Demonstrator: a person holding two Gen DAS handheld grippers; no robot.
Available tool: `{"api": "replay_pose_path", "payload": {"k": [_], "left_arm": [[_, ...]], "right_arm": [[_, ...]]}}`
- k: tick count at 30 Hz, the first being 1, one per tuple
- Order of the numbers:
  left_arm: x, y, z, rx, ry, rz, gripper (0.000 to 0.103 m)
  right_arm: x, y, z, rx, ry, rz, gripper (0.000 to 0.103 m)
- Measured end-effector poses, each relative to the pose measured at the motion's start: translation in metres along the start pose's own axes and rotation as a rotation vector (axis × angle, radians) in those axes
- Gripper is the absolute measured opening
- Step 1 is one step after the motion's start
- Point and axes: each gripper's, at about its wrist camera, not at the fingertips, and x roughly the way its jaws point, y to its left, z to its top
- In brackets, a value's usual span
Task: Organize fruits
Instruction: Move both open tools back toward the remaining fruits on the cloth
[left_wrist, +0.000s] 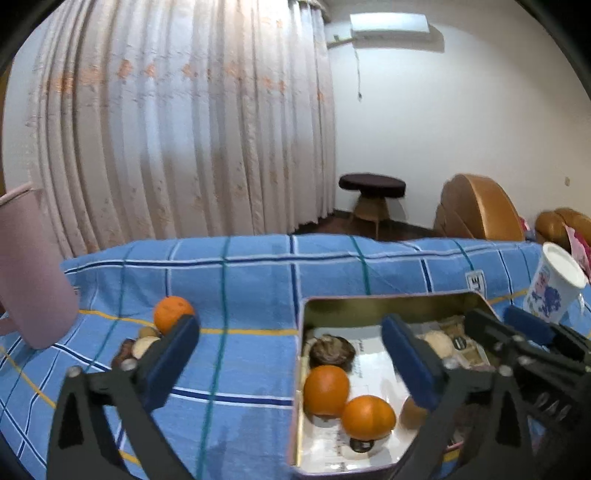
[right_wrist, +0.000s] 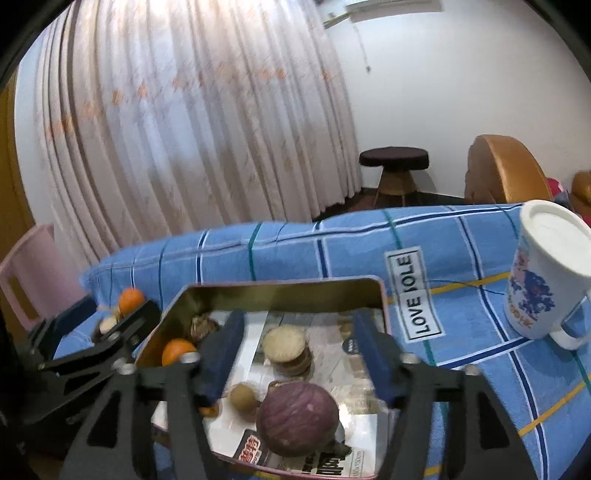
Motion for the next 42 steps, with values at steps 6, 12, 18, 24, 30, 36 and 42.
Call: {"api": "replay_pose_path", "payload": {"k": [6, 12, 18, 24, 30, 36, 42], "left_arm": [[-0.005, 0.019, -0.002, -0.03, -0.011, 0.02, 0.103], [-0.01, 0.043, -0.01, -0.036, -0.011, 0.069, 0.103], [-0.01, 0.069, -0.015, -0.022, -0.009, 0.119, 0.103], [-0.011, 0.094, -0.018, -0.032, -0.008, 0.141, 0.103], [-0.008, 0.117, -0.02, -0.063, 0.004, 0.145, 0.103], [-0.005, 0.137, -0.023, -0.082, 0.02, 0.147, 0.103], [0.001, 0.167, -0.024, -0.108, 0.031, 0.169, 0.103]], "right_arm": [[-0.01, -0.006, 0.0, 0.038, -0.086, -0.032, 0.075], [-0.015, 0.001, -0.003, 0.026, -0.139, -0.069, 0.075], [-0.034, 0.014, -0.007, -0.01, -0.246, -0.134, 0.075], [-0.039, 0.032, -0.012, -0.049, -0.259, -0.174, 0.075], [-0.039, 0.055, -0.02, -0.043, -0.239, -0.17, 0.075], [-0.035, 0.085, -0.028, -0.06, -0.224, -0.133, 0.075], [-0.026, 0.125, -0.032, -0.108, -0.214, -0.081, 0.075]]}}
